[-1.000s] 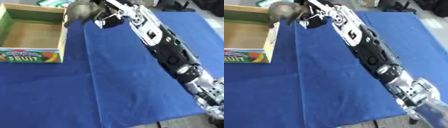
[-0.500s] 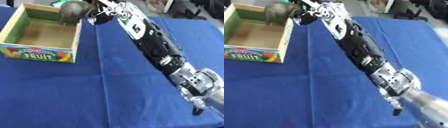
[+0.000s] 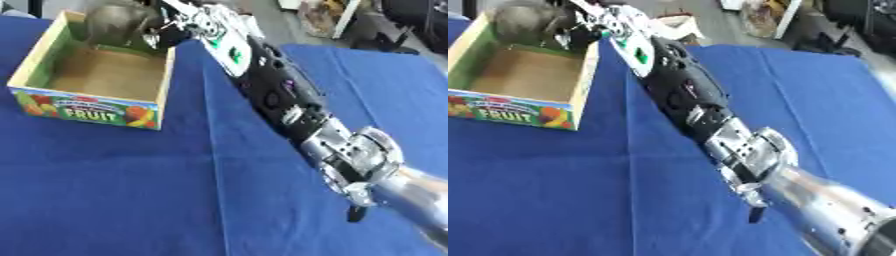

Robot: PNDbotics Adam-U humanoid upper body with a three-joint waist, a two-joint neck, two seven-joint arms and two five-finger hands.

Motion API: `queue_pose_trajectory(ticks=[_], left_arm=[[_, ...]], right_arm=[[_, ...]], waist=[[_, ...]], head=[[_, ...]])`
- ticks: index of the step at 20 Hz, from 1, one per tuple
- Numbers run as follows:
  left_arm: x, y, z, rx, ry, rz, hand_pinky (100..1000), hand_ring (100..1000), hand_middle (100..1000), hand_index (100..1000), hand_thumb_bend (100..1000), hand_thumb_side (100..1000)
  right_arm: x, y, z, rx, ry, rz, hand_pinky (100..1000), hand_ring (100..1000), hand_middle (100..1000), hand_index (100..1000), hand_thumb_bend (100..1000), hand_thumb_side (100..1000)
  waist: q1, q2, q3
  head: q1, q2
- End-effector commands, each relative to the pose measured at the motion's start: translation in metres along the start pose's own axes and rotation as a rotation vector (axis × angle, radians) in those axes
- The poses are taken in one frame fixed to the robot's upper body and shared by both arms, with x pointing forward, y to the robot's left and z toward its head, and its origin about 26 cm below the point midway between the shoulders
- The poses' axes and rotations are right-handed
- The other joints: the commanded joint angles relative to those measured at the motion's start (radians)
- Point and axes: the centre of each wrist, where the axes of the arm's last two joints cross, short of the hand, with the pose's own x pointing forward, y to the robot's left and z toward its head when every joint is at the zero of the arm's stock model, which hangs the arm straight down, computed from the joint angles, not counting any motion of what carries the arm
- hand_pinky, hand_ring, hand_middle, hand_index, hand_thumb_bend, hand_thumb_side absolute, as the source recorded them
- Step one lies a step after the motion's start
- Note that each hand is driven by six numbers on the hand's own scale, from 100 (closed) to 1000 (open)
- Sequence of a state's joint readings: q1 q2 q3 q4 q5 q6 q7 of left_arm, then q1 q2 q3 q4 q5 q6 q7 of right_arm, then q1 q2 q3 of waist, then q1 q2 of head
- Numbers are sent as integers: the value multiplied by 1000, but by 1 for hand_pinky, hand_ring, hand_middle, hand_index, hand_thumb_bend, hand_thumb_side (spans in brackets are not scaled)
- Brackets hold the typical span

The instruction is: Pick up objects on the table and place them in the box.

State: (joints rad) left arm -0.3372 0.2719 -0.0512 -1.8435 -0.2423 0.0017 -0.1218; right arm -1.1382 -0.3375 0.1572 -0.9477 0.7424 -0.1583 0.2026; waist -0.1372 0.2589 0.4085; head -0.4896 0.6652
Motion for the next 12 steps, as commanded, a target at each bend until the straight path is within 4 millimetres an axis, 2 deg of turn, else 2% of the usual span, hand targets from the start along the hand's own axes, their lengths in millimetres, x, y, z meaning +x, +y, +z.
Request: queue_pose_trajectory(ticks=[1,5,9,11,12], left_arm=[[12,0,-7,-8,-52,6,597,495,491,652,252,597],[16,-3,-11,-20,-71,20,597,495,491,652,254,596],[16,-4,-11,-25,-75,24,597,495,491,652,255,598],[17,-4,-12,-26,-75,24,597,495,491,652,256,599],[16,-4,-11,-26,-75,24,597,495,491,652,256,599]], right_arm=[[7,-4,-6,-4,-14,25,291,519,445,620,100,100],[1,16,-5,39,19,13,337,534,459,626,100,100],[-6,29,-2,52,66,5,397,572,495,657,100,110],[-9,34,-1,58,84,12,428,603,534,705,118,159],[-10,36,-1,62,89,15,463,651,591,758,156,230]], waist=[[8,-19,12],[7,-16,39],[6,-11,49],[5,-10,49],[5,-9,49]], head=[[-21,-20],[-42,-32],[-53,-35],[-53,-35],[-53,-36]])
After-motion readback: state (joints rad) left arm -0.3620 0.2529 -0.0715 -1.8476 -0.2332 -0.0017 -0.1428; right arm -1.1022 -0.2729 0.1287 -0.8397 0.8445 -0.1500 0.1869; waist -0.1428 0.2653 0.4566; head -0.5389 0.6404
